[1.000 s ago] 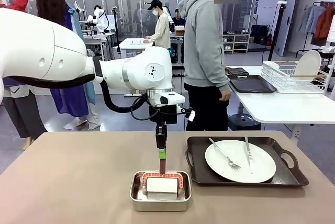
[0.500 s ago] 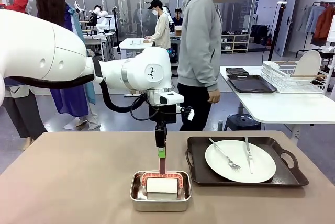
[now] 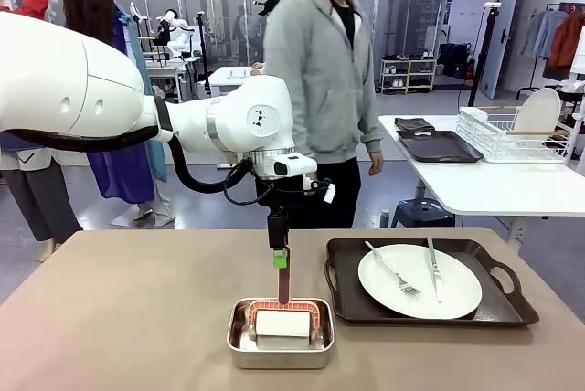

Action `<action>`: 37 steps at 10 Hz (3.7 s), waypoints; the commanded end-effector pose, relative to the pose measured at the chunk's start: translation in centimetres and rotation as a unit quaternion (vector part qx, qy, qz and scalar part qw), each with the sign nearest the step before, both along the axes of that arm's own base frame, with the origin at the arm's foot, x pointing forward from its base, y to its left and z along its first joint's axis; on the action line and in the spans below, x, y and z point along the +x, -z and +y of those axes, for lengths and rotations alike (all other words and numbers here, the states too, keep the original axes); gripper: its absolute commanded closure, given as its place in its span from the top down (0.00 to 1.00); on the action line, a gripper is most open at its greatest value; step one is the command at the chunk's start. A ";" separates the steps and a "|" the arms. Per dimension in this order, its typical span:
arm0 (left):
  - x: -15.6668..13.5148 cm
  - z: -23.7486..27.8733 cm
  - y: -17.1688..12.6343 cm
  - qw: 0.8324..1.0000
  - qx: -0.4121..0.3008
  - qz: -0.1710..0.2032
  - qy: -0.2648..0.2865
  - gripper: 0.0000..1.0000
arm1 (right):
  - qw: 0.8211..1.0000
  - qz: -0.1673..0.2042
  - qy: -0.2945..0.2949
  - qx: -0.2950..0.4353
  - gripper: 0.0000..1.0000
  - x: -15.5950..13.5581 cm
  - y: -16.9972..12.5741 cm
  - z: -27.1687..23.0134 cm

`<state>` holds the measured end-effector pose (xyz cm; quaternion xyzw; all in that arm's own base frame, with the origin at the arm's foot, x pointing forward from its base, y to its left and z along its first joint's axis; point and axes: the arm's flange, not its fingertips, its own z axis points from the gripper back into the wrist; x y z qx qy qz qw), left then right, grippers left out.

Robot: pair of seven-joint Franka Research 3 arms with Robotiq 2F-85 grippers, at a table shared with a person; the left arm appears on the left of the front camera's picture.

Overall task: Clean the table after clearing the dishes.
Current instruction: Place the Lint Roller back on top of the Airtight Container, then when the right (or left) Handle tray is removed, use the right hand (or left hand) to clean the right (or left) side of the table with the Lint Roller.

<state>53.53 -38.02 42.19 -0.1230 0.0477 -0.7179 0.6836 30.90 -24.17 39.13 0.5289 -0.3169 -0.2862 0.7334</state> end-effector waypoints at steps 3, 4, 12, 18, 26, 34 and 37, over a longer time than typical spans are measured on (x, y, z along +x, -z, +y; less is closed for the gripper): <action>-0.1 -0.2 0.2 1.000 0.006 -0.004 0.005 1.00 | 1.000 -0.003 -0.001 0.001 1.00 -0.1 -0.2 0.0; -0.1 -0.2 0.2 1.000 0.006 -0.004 0.005 1.00 | 1.000 -0.003 -0.001 0.001 1.00 -0.1 -0.2 0.0; 2.2 5.3 -3.0 0.992 -0.102 0.042 -0.062 1.00 | 1.000 -0.003 -0.001 0.001 1.00 -0.1 -0.2 0.0; 1.4 30.9 -3.8 0.893 -0.341 0.151 -0.252 1.00 | 1.000 -0.003 -0.001 0.001 1.00 -0.1 -0.2 0.0; -15.7 68.1 13.1 0.638 -0.460 0.173 -0.593 1.00 | 1.000 -0.003 -0.001 0.001 1.00 -0.1 -0.2 0.0; -17.9 69.7 14.4 0.639 -0.426 0.176 -0.615 1.00 | 1.000 -0.003 -0.001 0.001 1.00 -0.1 -0.2 0.0; -17.9 69.7 14.4 0.639 -0.426 0.176 -0.615 1.00 | 1.000 -0.003 -0.001 0.001 1.00 -0.1 -0.2 0.0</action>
